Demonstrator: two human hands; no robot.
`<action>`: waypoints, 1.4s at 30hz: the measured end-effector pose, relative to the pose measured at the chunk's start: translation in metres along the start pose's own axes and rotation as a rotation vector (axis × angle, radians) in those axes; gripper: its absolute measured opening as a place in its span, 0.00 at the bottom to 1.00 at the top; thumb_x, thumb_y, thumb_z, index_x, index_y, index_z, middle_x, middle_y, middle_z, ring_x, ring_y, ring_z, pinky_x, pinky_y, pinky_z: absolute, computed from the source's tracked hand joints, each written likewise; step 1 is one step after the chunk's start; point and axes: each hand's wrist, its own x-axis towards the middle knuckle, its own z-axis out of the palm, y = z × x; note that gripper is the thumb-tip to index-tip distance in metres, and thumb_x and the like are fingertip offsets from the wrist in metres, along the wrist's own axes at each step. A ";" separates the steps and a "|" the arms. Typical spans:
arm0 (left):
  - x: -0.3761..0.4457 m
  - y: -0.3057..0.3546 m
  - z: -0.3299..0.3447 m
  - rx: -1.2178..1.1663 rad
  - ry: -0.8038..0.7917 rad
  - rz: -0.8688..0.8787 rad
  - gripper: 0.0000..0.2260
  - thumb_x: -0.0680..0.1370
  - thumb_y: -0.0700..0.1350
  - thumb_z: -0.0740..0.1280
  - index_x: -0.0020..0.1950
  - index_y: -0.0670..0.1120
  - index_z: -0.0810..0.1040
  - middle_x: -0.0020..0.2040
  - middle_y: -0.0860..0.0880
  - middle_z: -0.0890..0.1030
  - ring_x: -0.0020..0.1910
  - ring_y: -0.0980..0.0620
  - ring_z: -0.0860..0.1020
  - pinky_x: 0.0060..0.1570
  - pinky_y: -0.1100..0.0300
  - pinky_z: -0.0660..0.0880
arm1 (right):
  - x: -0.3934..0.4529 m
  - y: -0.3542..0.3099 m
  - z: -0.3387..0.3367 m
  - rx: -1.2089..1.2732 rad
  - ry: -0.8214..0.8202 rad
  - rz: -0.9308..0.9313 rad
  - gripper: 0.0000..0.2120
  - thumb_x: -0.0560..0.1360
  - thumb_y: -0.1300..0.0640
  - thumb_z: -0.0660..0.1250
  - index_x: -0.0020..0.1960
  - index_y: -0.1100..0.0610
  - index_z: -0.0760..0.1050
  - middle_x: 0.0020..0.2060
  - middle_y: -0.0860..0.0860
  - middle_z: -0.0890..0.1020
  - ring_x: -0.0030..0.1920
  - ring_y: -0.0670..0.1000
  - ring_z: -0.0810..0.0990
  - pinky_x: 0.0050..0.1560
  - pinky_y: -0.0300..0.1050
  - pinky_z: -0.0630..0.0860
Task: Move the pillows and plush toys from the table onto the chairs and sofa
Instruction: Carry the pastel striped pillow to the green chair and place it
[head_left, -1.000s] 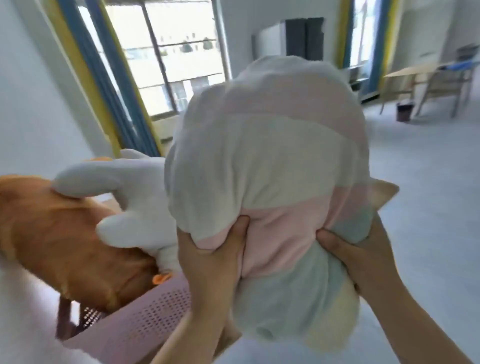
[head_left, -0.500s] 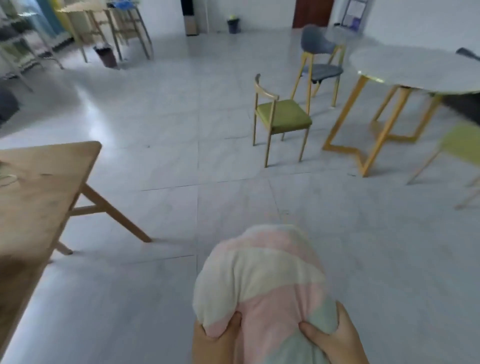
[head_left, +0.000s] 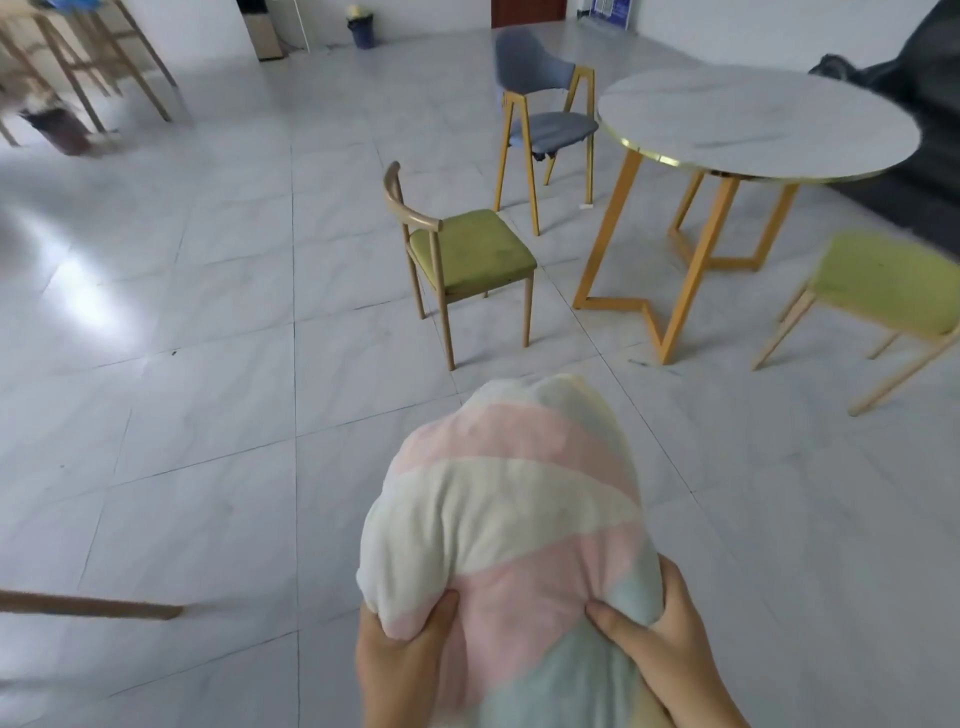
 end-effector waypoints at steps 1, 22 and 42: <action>0.018 0.000 0.014 0.026 0.005 -0.013 0.27 0.63 0.42 0.75 0.60 0.43 0.73 0.51 0.47 0.79 0.51 0.50 0.74 0.52 0.57 0.66 | 0.020 0.003 0.000 -0.005 0.004 0.021 0.33 0.52 0.56 0.74 0.54 0.51 0.65 0.44 0.39 0.74 0.45 0.48 0.75 0.41 0.34 0.67; 0.473 0.199 0.404 0.212 -0.063 -0.166 0.16 0.66 0.30 0.63 0.53 0.29 0.75 0.53 0.38 0.79 0.49 0.45 0.78 0.43 0.60 0.70 | 0.598 -0.155 -0.025 -0.037 0.133 0.060 0.27 0.57 0.68 0.77 0.51 0.56 0.68 0.40 0.41 0.74 0.46 0.55 0.73 0.42 0.42 0.66; 0.772 0.335 0.577 -0.195 0.404 -0.108 0.27 0.61 0.45 0.74 0.59 0.46 0.73 0.45 0.54 0.77 0.49 0.51 0.74 0.38 0.66 0.68 | 1.059 -0.342 0.098 -0.300 -0.337 -0.038 0.19 0.62 0.65 0.76 0.47 0.57 0.70 0.37 0.48 0.77 0.38 0.48 0.75 0.34 0.37 0.67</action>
